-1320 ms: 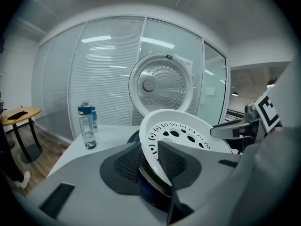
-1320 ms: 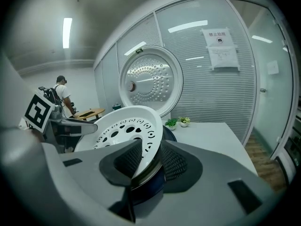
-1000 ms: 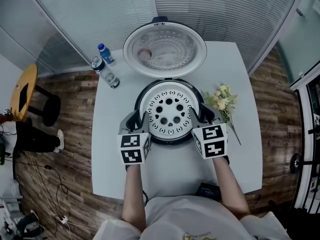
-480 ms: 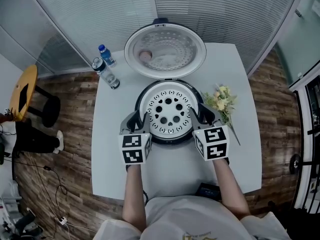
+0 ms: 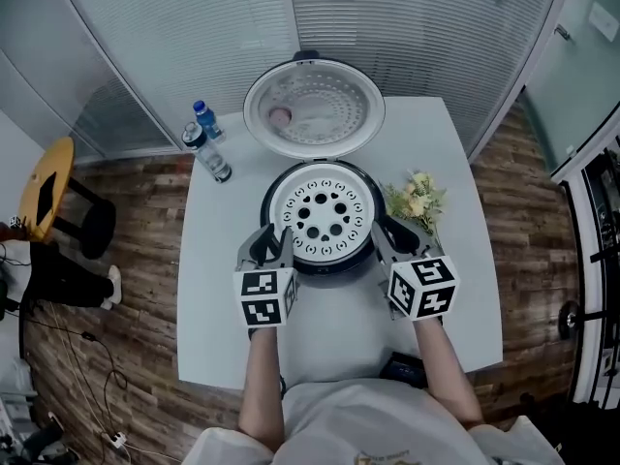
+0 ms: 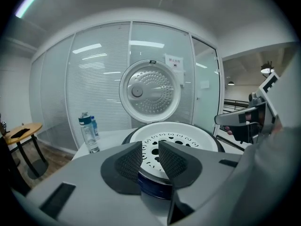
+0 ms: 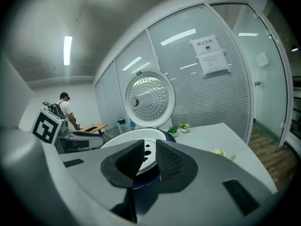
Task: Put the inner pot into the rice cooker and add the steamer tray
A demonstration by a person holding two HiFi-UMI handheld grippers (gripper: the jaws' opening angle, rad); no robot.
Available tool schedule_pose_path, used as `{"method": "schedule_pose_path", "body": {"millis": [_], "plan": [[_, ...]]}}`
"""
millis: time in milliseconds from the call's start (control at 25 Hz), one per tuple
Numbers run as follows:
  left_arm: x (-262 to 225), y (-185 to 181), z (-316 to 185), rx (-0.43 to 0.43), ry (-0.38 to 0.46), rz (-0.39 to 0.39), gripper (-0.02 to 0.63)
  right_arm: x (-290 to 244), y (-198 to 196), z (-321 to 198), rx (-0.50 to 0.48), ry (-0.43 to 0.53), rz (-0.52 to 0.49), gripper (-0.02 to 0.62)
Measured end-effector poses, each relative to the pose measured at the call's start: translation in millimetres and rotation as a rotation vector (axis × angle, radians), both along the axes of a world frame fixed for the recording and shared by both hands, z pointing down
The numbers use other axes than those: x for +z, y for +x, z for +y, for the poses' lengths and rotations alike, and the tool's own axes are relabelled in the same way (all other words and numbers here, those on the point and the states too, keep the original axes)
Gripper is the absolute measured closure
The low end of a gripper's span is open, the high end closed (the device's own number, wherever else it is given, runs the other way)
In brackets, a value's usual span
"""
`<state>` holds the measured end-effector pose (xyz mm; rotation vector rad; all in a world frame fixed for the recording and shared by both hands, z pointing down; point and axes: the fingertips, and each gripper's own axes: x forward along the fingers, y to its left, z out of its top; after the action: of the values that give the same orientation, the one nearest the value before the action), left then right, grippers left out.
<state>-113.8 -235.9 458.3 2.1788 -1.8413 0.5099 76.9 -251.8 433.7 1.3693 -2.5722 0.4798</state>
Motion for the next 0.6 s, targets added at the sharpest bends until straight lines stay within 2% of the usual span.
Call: {"method": "schedule_pose_path", "body": {"millis": [160,360,600], "plan": [[-5,14,16,0.019,0.020,0.033,0.495,0,6,18,0.008,0.001,0.001,0.518],[-20,20,39,0.037,0.050,0.127,0.498,-9,8,42,0.012,0.021,-0.021,0.557],[-22,30,67,0.063,0.047,0.220,0.573,-11,14,66,0.016,0.019,-0.023,0.574]]}}
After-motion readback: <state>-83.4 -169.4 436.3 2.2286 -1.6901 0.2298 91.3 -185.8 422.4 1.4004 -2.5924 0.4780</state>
